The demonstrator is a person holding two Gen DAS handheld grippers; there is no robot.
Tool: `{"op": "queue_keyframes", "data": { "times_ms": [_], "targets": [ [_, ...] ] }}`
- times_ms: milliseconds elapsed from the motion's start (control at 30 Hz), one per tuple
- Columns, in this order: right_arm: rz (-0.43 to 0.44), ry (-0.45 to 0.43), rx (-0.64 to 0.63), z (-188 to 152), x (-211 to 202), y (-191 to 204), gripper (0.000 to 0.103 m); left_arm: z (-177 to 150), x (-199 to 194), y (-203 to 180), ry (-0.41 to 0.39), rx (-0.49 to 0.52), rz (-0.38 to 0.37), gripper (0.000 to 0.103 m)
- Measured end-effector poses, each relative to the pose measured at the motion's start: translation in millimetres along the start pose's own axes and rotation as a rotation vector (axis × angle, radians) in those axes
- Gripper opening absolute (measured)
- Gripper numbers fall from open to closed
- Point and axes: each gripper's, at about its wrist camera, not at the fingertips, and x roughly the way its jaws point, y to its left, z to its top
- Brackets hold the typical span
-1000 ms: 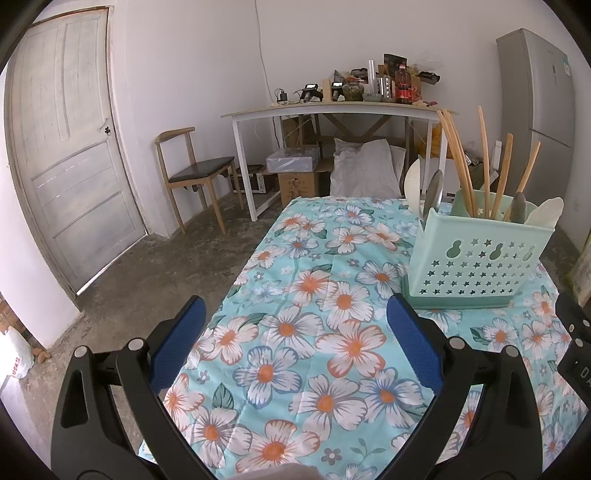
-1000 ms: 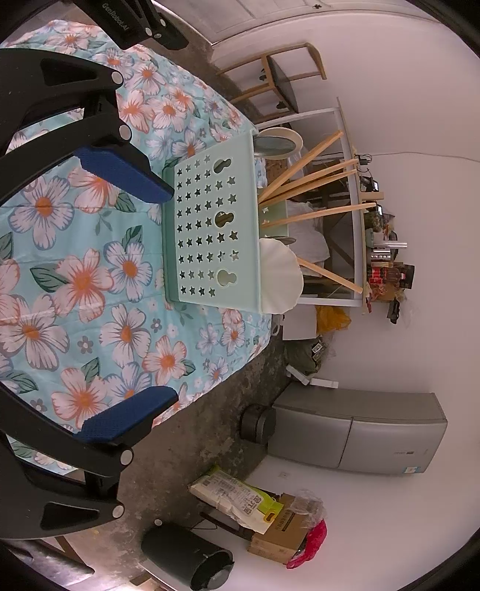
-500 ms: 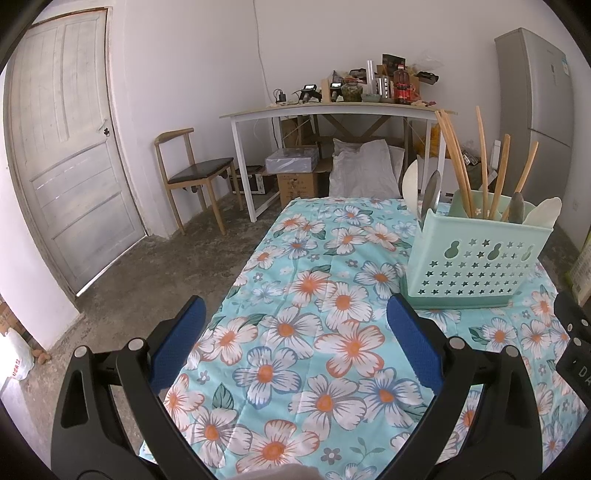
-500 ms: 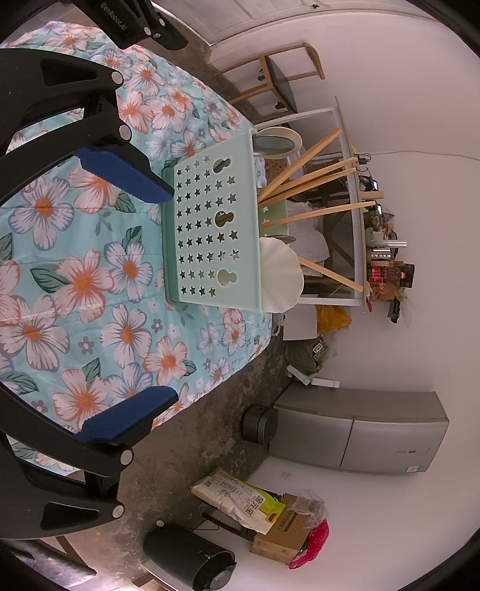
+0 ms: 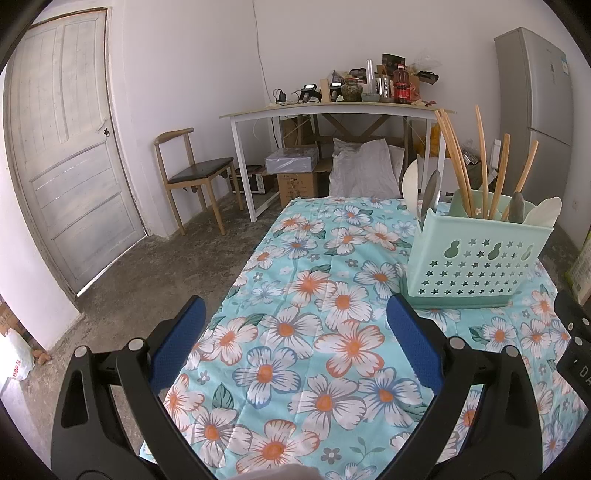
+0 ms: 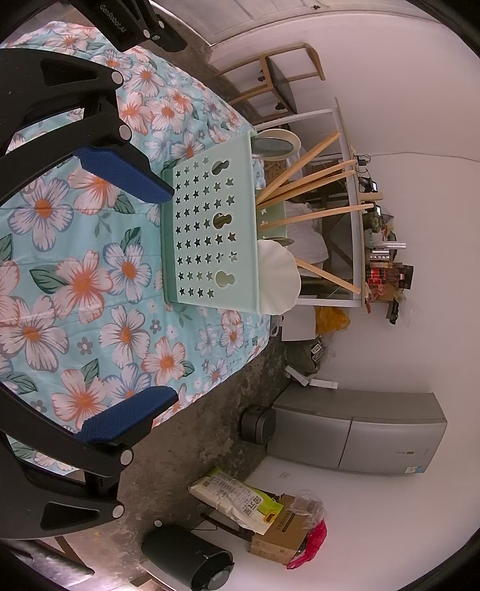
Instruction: Organize utensils
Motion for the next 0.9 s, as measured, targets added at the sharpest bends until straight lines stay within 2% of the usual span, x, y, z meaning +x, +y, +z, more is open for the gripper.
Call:
{"op": "queue_keyframes", "data": {
  "times_ms": [900],
  "targets": [
    [0.010,-0.009,0.002,3.8,-3.0,1.8,0.096,0.7,0.4,1.0,0.001,-0.002,0.000,0.095]
  ]
}}
